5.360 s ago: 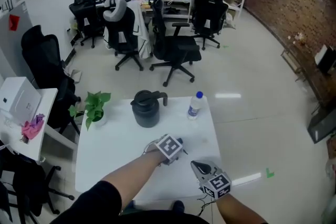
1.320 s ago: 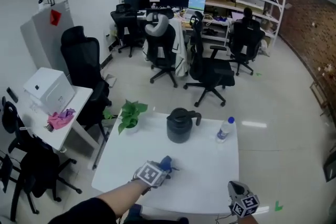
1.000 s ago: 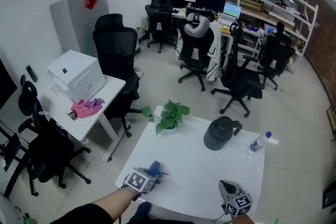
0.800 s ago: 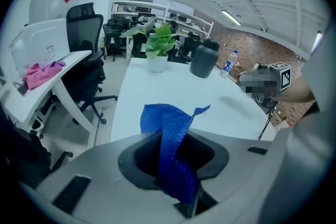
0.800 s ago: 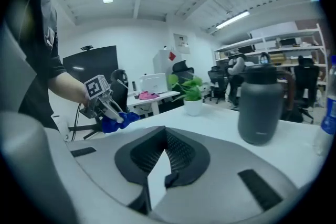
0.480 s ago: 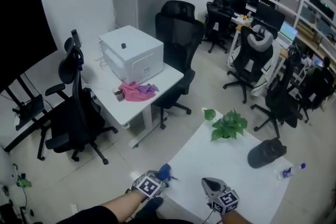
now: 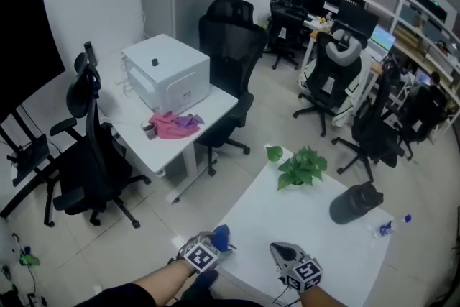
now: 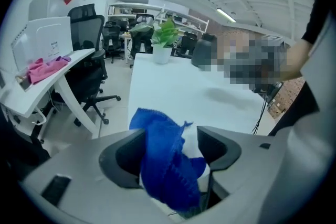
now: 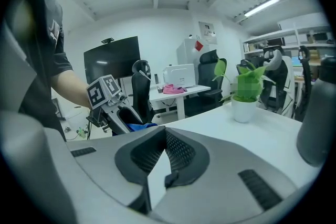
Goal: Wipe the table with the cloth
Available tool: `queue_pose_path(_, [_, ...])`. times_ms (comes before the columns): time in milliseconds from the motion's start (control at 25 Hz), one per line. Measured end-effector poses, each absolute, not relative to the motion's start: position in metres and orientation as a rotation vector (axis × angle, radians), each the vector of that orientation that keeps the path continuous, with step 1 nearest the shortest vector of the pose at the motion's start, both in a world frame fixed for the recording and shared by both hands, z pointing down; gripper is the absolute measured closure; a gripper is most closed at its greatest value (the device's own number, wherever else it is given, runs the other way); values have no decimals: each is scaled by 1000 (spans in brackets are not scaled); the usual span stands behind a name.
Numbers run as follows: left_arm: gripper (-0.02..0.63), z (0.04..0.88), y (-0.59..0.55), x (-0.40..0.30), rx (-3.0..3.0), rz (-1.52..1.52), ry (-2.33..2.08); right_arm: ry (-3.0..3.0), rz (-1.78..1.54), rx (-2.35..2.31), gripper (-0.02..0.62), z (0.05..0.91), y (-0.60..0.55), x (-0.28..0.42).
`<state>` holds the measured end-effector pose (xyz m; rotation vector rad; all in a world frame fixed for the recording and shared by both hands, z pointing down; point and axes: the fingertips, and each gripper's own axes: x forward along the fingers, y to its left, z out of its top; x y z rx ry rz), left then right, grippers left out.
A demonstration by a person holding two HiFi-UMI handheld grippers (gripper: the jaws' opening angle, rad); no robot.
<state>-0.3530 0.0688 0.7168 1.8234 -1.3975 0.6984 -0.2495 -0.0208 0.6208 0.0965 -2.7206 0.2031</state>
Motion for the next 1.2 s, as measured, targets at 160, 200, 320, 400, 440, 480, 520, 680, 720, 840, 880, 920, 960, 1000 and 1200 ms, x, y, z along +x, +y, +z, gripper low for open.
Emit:
queue_pose_path(160, [240, 682, 45, -340, 1879, 676, -1409, -2744, 227, 191, 581, 610, -42, -217])
queue_pose_path(200, [238, 669, 34, -336, 1910, 685, -1426, -2752, 235, 221, 581, 607, -47, -207])
queue_pose_path(320, [255, 613, -16, -306, 2075, 606, -1474, -2782, 256, 332, 581, 595, -70, -173])
queue_pose_path(400, [336, 583, -55, -273, 2194, 482, -1462, -2793, 263, 418, 581, 588, -92, -144])
queue_pose_path(440, [384, 574, -74, -253, 2244, 419, -1442, -2794, 265, 464, 581, 586, -104, -128])
queue_pose_path(480, [428, 568, -93, -233, 2286, 362, -1413, -2793, 267, 510, 581, 584, -116, -111])
queue_pose_path(520, [467, 564, -110, -213, 2323, 316, -1376, -2790, 270, 556, 581, 582, -128, -94])
queue_pose_path(680, [597, 561, -161, -136, 2498, 281, -1252, -2769, 276, 710, 581, 577, -166, -33])
queue_pose_path(720, [606, 560, -171, -121, 2537, 274, -1238, -2761, 277, 739, 581, 577, -173, -19])
queue_pose_path(840, [606, 562, -195, -84, 2599, 255, -1232, -2741, 304, 802, 581, 581, -189, 13])
queue_pose_path(880, [606, 566, -200, -73, 2604, 267, -1233, -2737, 319, 814, 581, 584, -193, 20])
queue_pose_path(920, [606, 573, -204, -64, 2603, 284, -1229, -2735, 334, 823, 581, 587, -196, 26])
queue_pose_path(960, [606, 581, -206, -56, 2596, 302, -1223, -2734, 349, 829, 583, 591, -199, 30])
queue_pose_path(1000, [606, 589, -207, -49, 2586, 321, -1217, -2734, 364, 832, 583, 595, -201, 33])
queue_pose_path(1200, [606, 613, -205, -32, 2544, 359, -1234, -2724, 364, 791, 584, 609, -208, 33])
